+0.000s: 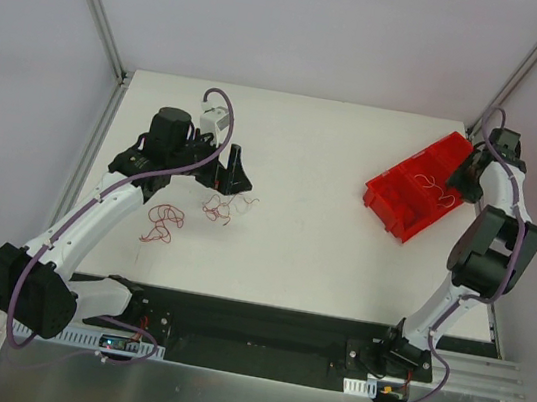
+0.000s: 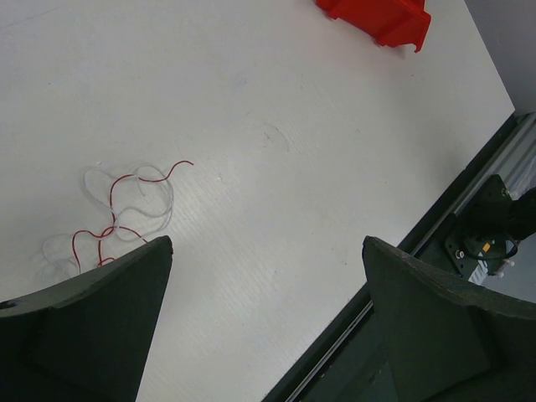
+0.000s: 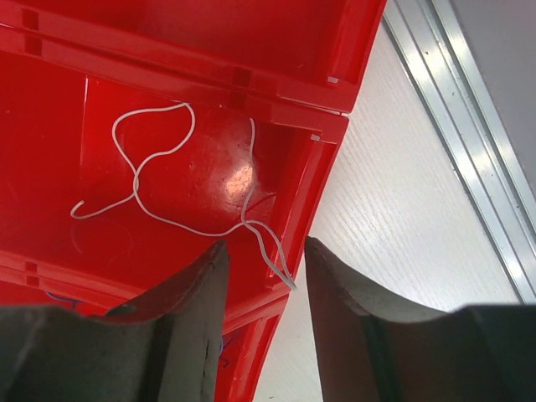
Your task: Untangle the cables
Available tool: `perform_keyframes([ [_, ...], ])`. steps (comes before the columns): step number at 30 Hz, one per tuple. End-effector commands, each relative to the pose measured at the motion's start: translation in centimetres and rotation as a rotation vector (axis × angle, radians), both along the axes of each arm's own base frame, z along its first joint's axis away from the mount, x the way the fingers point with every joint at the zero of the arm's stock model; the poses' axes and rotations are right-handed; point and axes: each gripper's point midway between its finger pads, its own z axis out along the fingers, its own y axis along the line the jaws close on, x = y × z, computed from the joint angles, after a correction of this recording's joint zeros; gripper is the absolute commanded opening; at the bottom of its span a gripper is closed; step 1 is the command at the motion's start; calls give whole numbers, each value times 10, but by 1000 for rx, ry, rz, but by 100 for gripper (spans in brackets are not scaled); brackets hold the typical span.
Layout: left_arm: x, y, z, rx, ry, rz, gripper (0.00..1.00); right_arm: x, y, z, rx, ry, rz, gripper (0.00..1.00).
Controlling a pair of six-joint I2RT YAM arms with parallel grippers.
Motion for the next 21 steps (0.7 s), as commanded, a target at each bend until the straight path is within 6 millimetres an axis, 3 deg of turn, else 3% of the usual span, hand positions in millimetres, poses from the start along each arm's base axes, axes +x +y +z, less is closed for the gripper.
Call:
perform_keyframes([
  [1,-1,-3,8,-31,-24,-15,95,13,-1,12,-5,-44,15,45],
  [6,-2,-5,7,-38,-11,-22,95,8,-4,2,-29,-9,21,45],
  [15,0,-4,5,-32,-9,-20,95,17,5,-11,-21,5,54,10],
  [18,0,-5,4,-33,-4,-20,95,28,8,-5,-16,-26,65,2],
  [21,0,-5,2,-30,0,-19,95,45,22,1,58,-88,91,0],
])
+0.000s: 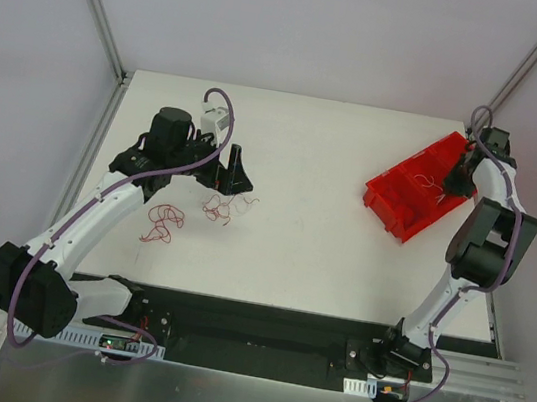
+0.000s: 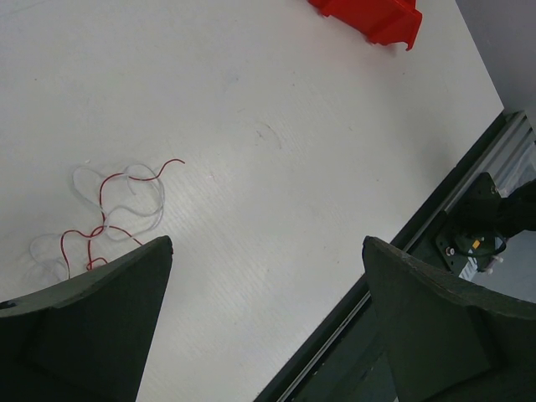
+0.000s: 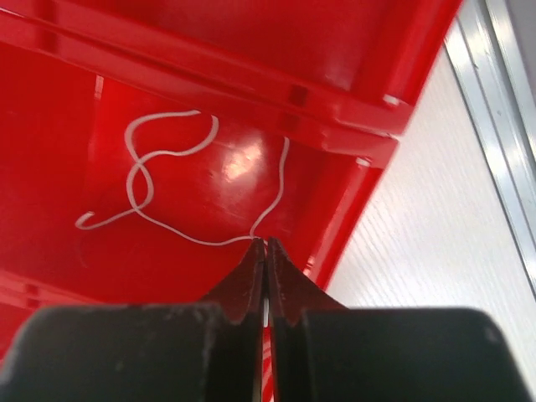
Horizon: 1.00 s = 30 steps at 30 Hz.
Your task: Untangle the cables
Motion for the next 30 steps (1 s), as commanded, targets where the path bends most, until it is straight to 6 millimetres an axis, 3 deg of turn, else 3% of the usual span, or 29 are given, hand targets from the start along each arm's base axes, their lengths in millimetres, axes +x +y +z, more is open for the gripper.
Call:
perform_keyframes([
  [1,2,-2,2,-14,-16,-11,95,41,14,33,72,-155,35,0],
  [9,3,-2,1,-11,-17,-6,95,83,30,59,189,-336,25,0],
  [13,4,-1,0,-7,-19,-4,95,91,35,42,195,-303,12,0],
  [17,5,0,0,-2,-23,5,95,83,46,13,167,-220,28,0],
  [20,5,-1,-2,-3,-13,1,95,77,47,8,136,-189,37,0],
  [25,6,-1,-4,-1,-5,3,95,73,43,40,83,-222,43,14],
  [28,6,-1,-4,-1,-5,9,95,65,36,70,40,-233,29,27],
  [30,7,0,-4,1,-9,12,95,56,27,85,-14,-224,-4,41],
])
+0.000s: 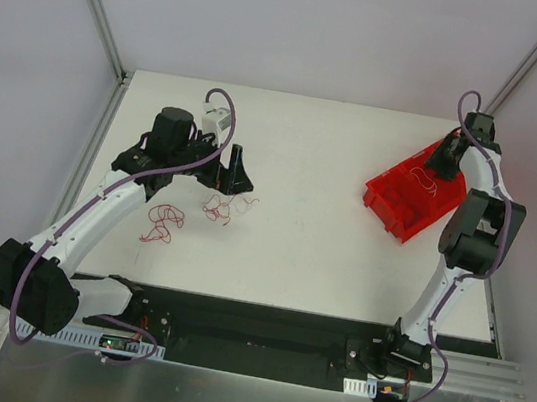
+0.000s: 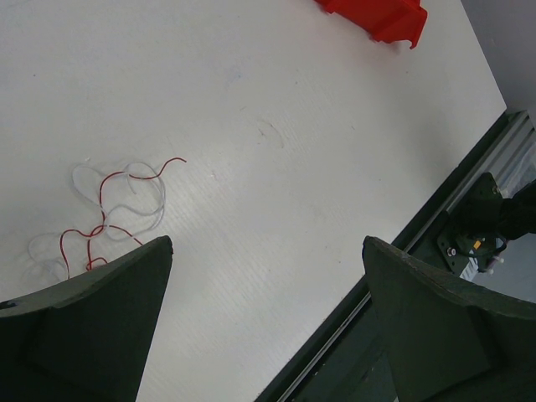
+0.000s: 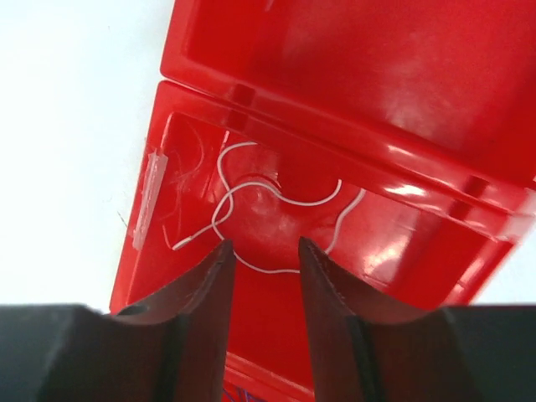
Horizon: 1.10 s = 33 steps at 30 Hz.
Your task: Untangle the cables
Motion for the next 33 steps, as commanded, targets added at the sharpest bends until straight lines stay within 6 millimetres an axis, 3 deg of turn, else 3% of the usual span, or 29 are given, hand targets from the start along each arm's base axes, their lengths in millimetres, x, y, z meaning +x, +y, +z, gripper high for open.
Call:
perform_keyframes([
  [1,5,1,0,-1,-21,12,96,-13,-23,92,-134,-94,-64,46],
  [4,6,3,1,5,-26,23,95,-31,-28,112,-174,-96,-87,54],
  [7,8,6,1,15,-37,40,96,-53,-23,128,-215,-111,-93,55],
  [9,9,8,1,23,-40,60,96,-65,-3,132,-198,-133,-51,55],
  [11,13,14,0,34,-38,99,95,-75,37,128,-108,-166,29,54],
  [18,42,54,-19,20,98,377,94,-121,230,116,113,-354,405,53],
  [24,57,83,-49,-52,286,509,85,-171,389,98,310,-379,720,52],
  [29,63,97,-88,-84,459,593,68,-201,457,69,364,-331,819,51],
  [33,63,92,-119,-165,653,603,54,-209,479,62,414,-311,844,49],
])
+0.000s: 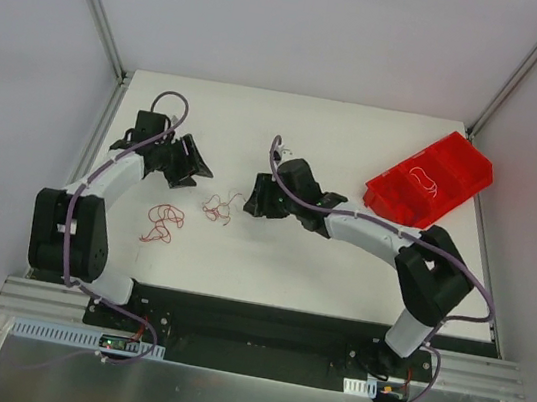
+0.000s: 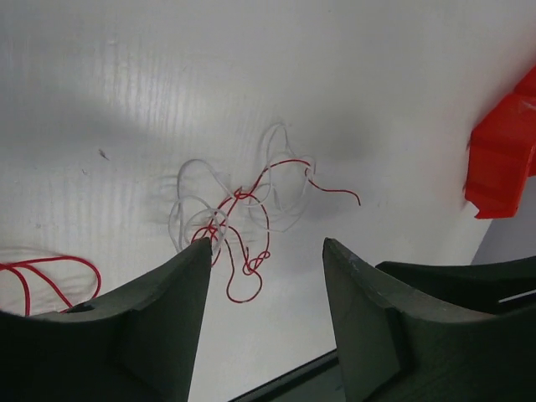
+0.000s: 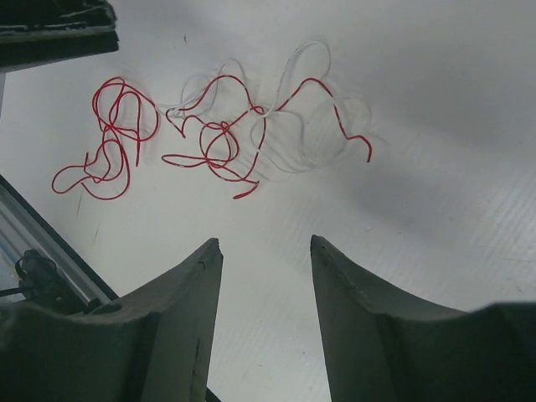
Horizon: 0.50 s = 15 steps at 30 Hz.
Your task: Untangle the cables
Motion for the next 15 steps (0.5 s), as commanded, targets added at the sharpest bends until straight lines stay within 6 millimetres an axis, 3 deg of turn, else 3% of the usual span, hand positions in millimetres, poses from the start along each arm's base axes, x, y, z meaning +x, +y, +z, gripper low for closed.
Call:
perform_keyframes([
  [1,-5,-13,-25,-176,170,36,53,12,33,31,140,-39,-2,49],
  [4,-6,-8,-40,-239,243,83,53,9,37,24,123,-37,22,49],
  [9,-8,-9,-50,-247,265,89,54,-2,57,17,103,-58,106,51],
  [15,-11,-27,-54,-320,281,18,49,-7,93,12,121,-53,202,54],
])
